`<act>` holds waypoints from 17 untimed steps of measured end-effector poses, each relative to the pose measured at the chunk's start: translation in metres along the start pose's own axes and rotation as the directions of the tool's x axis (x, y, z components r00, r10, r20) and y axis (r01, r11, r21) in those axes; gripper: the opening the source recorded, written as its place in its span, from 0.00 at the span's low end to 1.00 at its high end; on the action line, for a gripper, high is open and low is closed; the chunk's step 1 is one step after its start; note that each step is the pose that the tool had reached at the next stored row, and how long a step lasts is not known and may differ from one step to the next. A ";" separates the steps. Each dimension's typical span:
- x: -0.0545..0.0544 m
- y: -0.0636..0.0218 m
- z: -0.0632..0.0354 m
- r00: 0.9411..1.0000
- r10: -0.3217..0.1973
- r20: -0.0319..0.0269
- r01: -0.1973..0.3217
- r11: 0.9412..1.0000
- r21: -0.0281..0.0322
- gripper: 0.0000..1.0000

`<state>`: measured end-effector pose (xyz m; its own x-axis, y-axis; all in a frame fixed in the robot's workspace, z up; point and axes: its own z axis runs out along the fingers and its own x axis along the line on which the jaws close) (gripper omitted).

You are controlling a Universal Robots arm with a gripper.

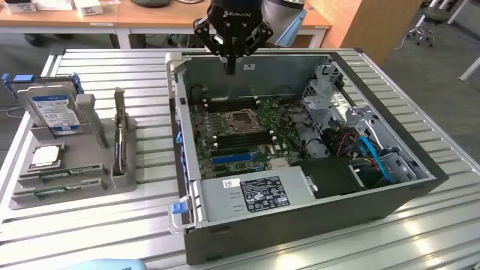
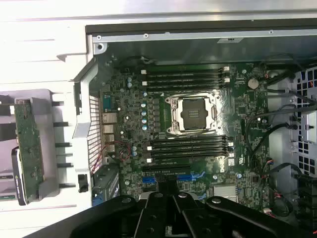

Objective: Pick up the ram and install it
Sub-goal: 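Reach for the ram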

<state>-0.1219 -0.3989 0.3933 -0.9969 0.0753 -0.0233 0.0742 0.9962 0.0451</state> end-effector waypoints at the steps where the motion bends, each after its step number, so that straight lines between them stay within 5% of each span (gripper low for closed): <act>1: 0.000 0.0000 0.0000 1.000 0.000 0.000 0.000 1.000 0.000 0.10; 17: 0.008 -0.0006 -0.0002 1.000 0.000 0.000 0.000 1.000 0.000 0.10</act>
<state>-0.1295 -0.3988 0.3933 -0.9969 0.0753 -0.0233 0.0742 0.9962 0.0451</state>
